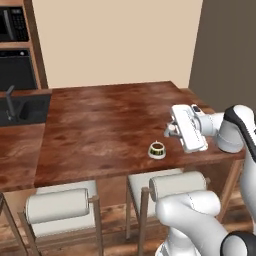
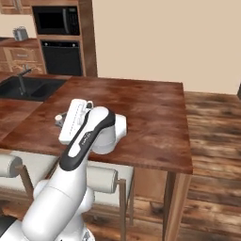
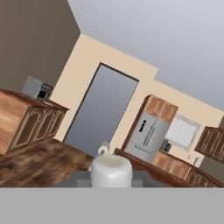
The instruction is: Pick up the marshmallow and place it in the cup of hot chocolate on the dining counter.
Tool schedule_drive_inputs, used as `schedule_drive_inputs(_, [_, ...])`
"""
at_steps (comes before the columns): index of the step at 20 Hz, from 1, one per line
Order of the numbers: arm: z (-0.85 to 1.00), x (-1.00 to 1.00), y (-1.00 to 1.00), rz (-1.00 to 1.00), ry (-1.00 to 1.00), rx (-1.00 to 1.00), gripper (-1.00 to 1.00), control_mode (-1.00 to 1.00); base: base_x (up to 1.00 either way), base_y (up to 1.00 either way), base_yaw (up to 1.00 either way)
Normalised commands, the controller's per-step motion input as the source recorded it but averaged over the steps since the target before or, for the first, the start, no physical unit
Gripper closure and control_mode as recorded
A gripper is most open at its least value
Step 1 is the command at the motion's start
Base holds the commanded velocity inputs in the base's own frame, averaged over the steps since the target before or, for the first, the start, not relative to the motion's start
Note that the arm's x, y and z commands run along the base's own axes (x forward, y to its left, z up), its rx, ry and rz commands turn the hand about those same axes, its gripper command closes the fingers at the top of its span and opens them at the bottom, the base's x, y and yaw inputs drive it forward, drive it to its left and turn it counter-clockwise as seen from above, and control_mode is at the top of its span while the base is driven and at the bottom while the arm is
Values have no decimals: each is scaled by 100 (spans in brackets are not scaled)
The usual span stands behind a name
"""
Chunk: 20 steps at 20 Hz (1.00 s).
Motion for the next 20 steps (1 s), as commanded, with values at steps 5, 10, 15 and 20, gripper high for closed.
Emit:
schedule_drive_inputs(5, [0, 0, 0, 0, 0, 0, 100, 100, 100, -6, 0])
schedule_drive_inputs(10, [0, 0, 0, 0, 0, 0, 100, 100, 98, -30, 4])
schedule_drive_inputs(15, [0, 0, 0, 0, 0, 0, 100, 100, 74, -51, 24])
schedule_drive_inputs(20, [0, 0, 0, 0, 0, 0, 100, 100, 47, -13, 7])
